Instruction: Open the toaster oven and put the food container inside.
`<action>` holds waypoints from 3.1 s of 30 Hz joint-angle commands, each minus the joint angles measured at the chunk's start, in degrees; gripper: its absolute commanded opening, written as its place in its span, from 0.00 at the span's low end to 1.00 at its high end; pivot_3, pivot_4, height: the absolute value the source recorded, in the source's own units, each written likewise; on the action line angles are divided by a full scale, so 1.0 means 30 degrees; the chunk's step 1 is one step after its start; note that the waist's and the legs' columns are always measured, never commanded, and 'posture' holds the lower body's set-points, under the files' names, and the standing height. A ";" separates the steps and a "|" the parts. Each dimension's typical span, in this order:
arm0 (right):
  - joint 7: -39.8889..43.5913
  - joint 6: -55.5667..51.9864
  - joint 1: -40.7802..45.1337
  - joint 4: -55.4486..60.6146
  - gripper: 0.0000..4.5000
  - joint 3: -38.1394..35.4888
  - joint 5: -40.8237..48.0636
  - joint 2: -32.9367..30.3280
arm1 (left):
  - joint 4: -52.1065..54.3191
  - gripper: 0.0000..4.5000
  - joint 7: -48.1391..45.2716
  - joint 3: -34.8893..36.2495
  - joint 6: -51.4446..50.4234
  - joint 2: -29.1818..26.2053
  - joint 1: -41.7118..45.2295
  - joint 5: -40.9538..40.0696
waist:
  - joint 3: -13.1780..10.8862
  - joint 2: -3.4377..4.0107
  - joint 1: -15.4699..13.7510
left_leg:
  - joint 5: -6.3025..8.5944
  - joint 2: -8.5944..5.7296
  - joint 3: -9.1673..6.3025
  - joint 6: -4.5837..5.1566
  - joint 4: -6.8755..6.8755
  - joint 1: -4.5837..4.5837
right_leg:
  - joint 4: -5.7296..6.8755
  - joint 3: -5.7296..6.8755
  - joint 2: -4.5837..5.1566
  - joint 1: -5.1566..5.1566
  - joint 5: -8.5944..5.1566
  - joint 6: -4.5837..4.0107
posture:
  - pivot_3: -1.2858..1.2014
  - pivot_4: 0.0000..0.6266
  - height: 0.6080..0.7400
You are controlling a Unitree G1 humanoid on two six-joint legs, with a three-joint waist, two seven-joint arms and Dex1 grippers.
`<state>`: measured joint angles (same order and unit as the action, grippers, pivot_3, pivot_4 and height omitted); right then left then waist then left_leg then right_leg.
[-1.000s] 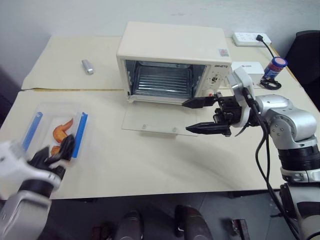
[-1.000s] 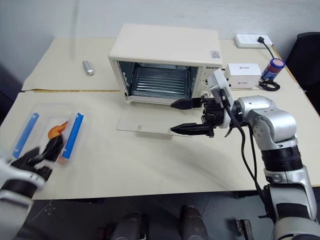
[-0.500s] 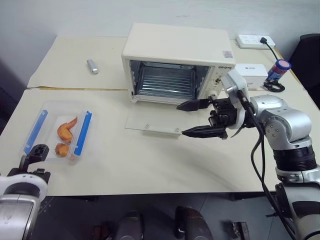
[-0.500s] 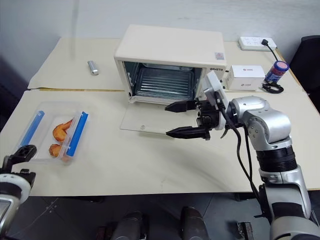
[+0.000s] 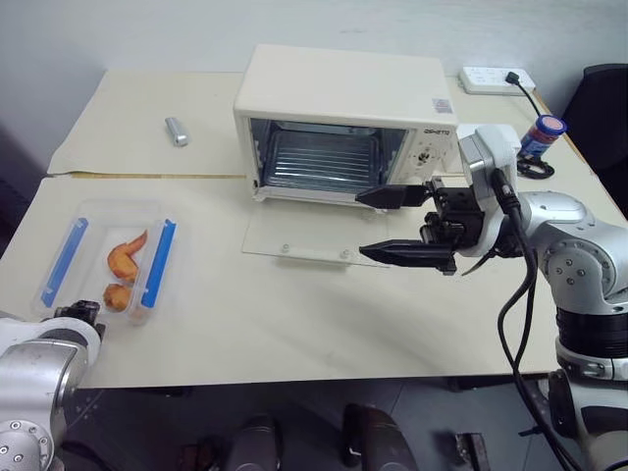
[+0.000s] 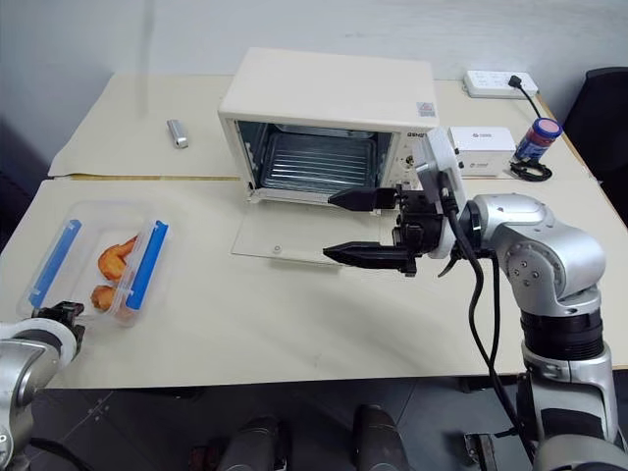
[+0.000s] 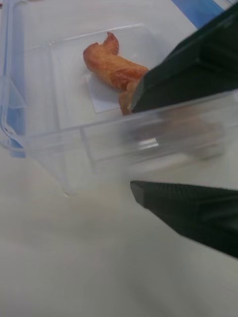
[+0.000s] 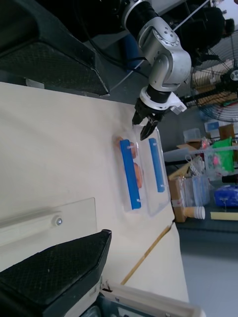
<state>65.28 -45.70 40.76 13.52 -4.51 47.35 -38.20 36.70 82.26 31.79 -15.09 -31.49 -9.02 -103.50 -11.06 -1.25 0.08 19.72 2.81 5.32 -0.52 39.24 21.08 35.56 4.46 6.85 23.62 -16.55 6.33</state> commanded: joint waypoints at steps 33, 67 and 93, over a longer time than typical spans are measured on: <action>-0.4106 -0.1109 -0.5865 0.4661 1.00 -0.4960 0.3827 -0.2840 | -1.4004 0.00 -1.8587 -1.2821 -1.7806 -0.6644 2.0100 0.5145 | -0.0018 0.0005 -0.0534 | -0.0024 0.0017 0.0201 -0.0079 -0.0044 0.0068 | 0.0009 -0.0032 -0.0093 0.0110 0.0016 0.0030 | 0.52 0.24 1.00; -0.5812 0.1601 -0.9471 0.6528 0.19 0.0303 0.0012 -0.1557 | -0.3546 0.00 -4.2437 -0.6242 -1.4691 -0.8745 1.0100 1.5244 | -0.0019 0.0003 -0.0527 | -0.0050 0.0023 0.0191 -0.0098 -0.0017 0.0056 | -0.0037 -0.0026 -0.0079 0.0107 0.0011 0.0021 | 0.52 0.24 1.00; -0.9574 0.7393 -0.0553 -0.4426 0.01 0.2598 -0.8688 0.5899 | -1.3708 0.00 -4.0475 -0.8172 -0.9502 -0.0839 1.9741 2.3234 | -0.0014 -0.0003 0.0278 | -0.0076 0.0020 0.0202 -0.0073 -0.0019 0.0347 | 0.0123 0.0012 -0.0072 0.0430 0.0025 0.0047 | 0.52 0.24 1.00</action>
<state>33.74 -21.60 40.32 -5.37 4.90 17.87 -19.40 -9.87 -36.36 3.99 -40.80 -32.29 50.30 -29.61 -11.10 -1.26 0.91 19.50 2.86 5.91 -0.73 39.16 22.28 35.93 4.57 6.65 25.07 -16.48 6.47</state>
